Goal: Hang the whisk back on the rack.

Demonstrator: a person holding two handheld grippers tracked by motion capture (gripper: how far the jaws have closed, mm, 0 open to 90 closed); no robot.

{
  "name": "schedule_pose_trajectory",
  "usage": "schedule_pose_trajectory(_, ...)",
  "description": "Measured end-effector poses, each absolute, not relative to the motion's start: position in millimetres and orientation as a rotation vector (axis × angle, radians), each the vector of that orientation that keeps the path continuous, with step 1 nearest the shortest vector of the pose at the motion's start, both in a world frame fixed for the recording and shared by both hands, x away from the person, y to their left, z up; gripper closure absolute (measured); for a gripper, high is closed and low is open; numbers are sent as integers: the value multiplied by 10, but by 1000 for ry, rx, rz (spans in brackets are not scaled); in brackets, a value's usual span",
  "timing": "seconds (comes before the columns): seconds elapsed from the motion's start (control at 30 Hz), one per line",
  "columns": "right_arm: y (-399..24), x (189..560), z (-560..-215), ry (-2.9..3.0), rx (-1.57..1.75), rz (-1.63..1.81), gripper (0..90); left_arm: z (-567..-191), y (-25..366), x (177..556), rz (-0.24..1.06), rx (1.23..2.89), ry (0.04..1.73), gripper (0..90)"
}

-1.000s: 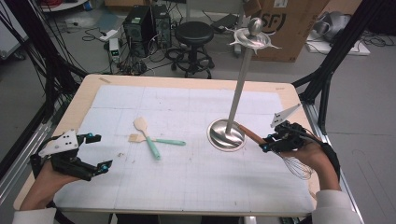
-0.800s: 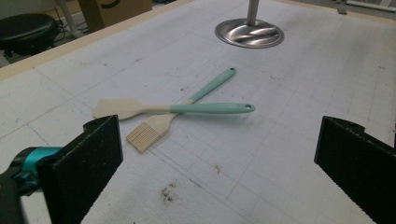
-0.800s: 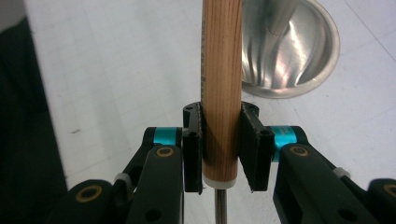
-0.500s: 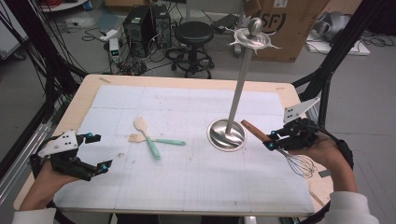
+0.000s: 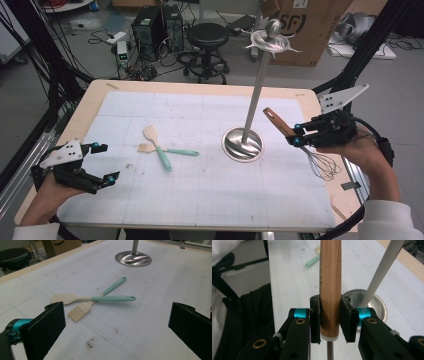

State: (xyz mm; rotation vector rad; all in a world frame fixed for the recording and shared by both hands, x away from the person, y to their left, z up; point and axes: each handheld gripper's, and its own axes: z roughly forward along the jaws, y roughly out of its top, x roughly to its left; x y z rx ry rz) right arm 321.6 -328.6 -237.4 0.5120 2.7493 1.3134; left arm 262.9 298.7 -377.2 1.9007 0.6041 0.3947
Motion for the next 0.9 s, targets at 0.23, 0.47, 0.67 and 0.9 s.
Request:
schedule_pose_trajectory(0.23, -3226, 3242, -2123, 2750, 462, 1316, 732, -3775, 2990, 2639, 394, 1899, 608, 17)
schedule_pose_trajectory(0.47, -3198, 3278, -1897, 2729, 424, 1369, 732, -3776, 2990, 2639, 393, 1901, 608, 17)
schedule_pose_trajectory(0.67, -3217, 3319, -1713, 2704, 395, 1426, 732, -3782, 2997, 2642, 393, 1901, 612, 17)
schedule_pose_trajectory(0.9, -3205, 3380, -1521, 2693, 370, 1468, 731, -3804, 2971, 2650, 386, 1915, 610, 17)
